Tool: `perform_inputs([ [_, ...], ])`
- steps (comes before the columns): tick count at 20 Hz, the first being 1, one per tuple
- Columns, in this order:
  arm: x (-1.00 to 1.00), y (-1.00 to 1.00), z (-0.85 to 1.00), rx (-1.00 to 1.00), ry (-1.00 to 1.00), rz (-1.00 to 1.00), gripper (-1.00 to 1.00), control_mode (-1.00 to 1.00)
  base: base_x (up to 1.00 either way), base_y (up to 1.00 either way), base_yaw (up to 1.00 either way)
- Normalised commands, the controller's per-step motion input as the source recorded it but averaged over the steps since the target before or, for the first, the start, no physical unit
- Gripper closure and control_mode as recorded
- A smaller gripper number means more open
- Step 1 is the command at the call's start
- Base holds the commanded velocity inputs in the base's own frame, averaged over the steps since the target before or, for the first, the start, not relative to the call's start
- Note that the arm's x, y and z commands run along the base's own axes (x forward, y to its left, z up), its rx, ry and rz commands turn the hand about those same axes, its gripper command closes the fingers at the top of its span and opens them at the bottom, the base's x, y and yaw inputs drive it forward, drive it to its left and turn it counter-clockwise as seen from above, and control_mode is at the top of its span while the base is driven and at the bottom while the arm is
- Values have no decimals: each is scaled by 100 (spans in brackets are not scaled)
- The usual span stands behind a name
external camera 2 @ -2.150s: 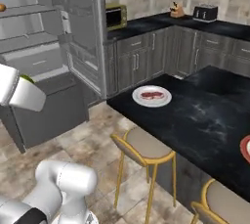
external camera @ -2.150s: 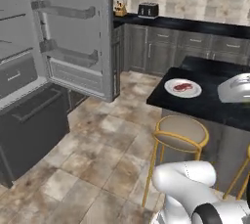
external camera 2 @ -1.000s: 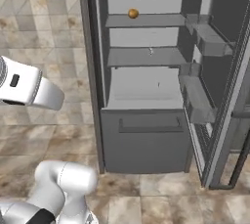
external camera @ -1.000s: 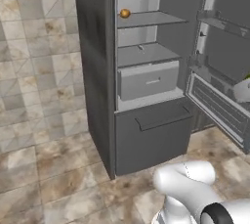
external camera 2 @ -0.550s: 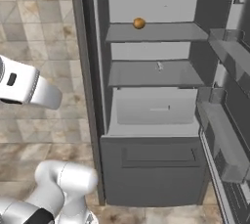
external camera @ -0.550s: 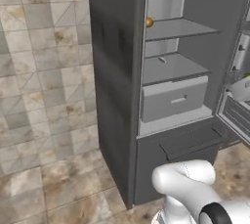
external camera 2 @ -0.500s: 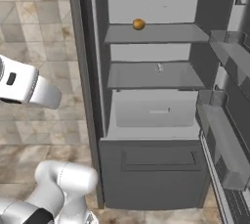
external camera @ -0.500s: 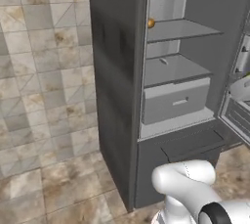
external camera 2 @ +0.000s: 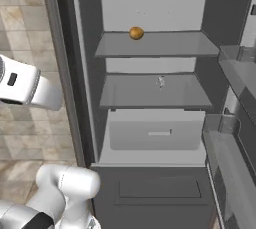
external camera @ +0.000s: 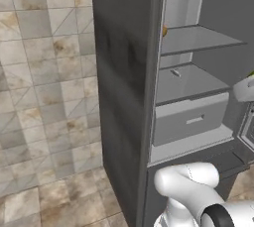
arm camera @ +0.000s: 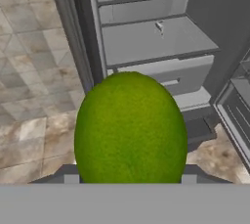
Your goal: Transport the steak and lime to the fridge. Place the steak on the rack containing meat and place the lime on the rack containing the vegetable, ensuring meats and vegetables are on different racks.
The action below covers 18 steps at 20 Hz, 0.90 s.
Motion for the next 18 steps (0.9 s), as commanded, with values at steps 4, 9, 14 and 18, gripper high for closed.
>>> perform_inputs([
  [4,0,0,0,0,0,0,100,100,18,-72,0],
  [9,0,0,0,0,0,0,100,100,36,-10,0],
  [14,0,0,0,0,0,0,100,100,94,-10,0],
  [18,0,0,0,0,0,0,100,100,89,-47,8],
])
